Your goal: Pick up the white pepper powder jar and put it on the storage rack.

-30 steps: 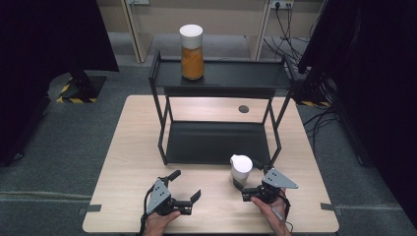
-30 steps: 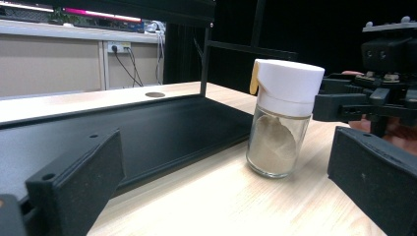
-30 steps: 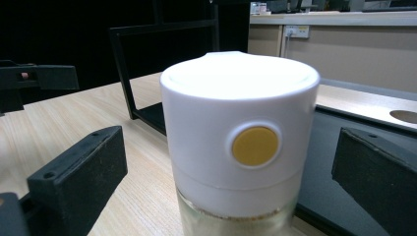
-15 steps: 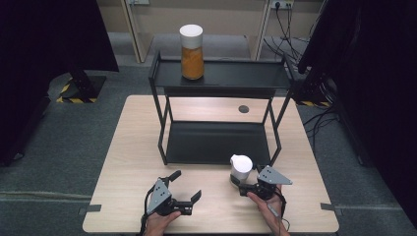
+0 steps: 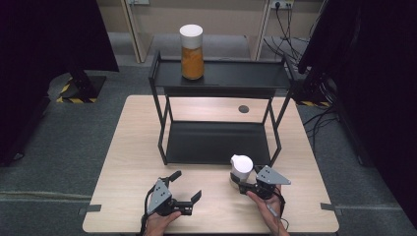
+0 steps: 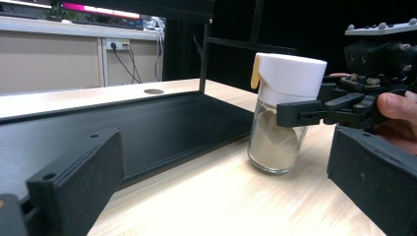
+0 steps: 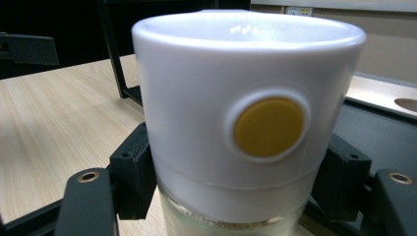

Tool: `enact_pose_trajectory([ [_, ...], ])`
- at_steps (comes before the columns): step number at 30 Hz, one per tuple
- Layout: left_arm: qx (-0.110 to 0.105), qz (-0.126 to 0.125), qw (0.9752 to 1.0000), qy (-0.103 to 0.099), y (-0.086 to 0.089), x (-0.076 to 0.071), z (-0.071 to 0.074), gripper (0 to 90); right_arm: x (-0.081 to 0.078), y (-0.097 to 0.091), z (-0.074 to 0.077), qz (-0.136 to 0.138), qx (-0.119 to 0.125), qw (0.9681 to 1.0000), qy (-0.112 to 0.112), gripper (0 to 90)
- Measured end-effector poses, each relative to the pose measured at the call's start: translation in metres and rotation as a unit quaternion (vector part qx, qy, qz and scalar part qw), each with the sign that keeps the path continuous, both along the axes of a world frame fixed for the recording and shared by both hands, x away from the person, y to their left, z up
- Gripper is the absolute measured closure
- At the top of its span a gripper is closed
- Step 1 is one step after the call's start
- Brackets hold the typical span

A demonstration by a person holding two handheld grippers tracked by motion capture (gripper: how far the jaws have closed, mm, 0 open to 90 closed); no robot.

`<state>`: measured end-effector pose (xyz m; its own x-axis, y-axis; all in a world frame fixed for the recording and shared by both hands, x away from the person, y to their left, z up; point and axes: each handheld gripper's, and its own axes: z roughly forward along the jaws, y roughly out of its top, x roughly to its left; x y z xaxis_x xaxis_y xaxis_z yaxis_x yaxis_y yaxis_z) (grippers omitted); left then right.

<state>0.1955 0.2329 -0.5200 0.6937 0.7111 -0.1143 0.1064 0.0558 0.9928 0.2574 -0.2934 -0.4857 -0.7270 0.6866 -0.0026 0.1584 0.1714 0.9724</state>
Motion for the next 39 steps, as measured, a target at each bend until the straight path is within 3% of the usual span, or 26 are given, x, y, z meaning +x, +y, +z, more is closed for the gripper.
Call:
enact_pose_trajectory([
  [20, -0.003, 0.001, 1.0, 0.005, 0.001, 0.001, 0.0, 0.3, -0.004, -0.003, 0.025, 0.012, 0.013, 0.9998, -0.004, 30.6],
  [39, -0.005, -0.001, 0.9999, 0.009, 0.001, 0.001, 0.0, 0.2, 0.003, -0.001, 0.08, 0.023, 0.015, 0.9994, -0.022, 30.6],
])
